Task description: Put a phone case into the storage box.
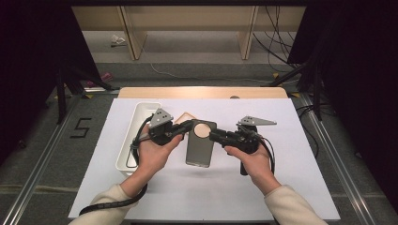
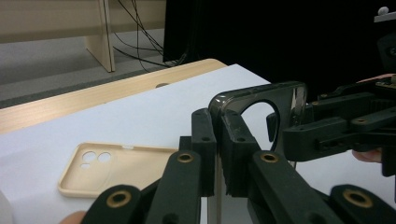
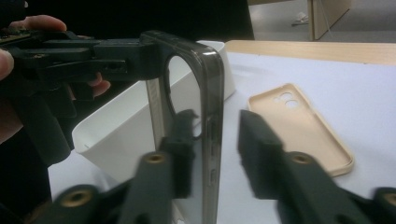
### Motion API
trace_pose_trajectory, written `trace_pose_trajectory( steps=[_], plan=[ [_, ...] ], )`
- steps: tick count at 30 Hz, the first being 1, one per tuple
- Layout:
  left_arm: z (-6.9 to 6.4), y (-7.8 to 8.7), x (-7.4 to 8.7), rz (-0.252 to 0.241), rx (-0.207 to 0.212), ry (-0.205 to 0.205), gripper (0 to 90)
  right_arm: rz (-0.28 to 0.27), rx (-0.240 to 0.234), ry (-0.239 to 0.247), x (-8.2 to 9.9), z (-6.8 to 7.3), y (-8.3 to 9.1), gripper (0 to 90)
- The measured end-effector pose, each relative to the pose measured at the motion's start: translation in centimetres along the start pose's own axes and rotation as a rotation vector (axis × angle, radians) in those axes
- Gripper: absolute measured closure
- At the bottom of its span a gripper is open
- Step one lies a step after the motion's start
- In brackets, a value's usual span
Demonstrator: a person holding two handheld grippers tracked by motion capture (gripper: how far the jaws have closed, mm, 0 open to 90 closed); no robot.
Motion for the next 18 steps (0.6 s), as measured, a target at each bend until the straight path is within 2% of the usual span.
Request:
trace_pose_trajectory(
  steps=[3, 9, 13, 18],
  plan=[
    [0.3, 0.2, -0.1, -0.005, -0.009, 0.005, 84.5, -0.008, 0.001, -0.002, -0.3, 0.1, 0.1, 44.4],
    [1.2, 0.8, -0.6, -0.021, -0.021, 0.007, 84.5, -0.022, -0.005, 0.04, -0.6, 0.3, 0.4, 25.9],
    [1.6, 1.3, -1.0, -0.034, -0.026, 0.008, 84.5, -0.037, -0.009, 0.08, -0.7, 0.4, 0.7, 21.0],
    [2.1, 1.9, -1.7, -0.054, -0.028, 0.006, 84.5, -0.038, 0.027, 0.12, -0.7, 0.1, 1.1, 19.2]
  ],
)
Point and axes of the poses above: each handheld gripper's, and its own axes: y roughly backward along the jaws, x roughly out of its underside, z roughly to its left, the point moved 8 cm from there along -y, roughly forward along the jaws, and after that the axes turned 7 degrees about x, right-handed, at the moved point
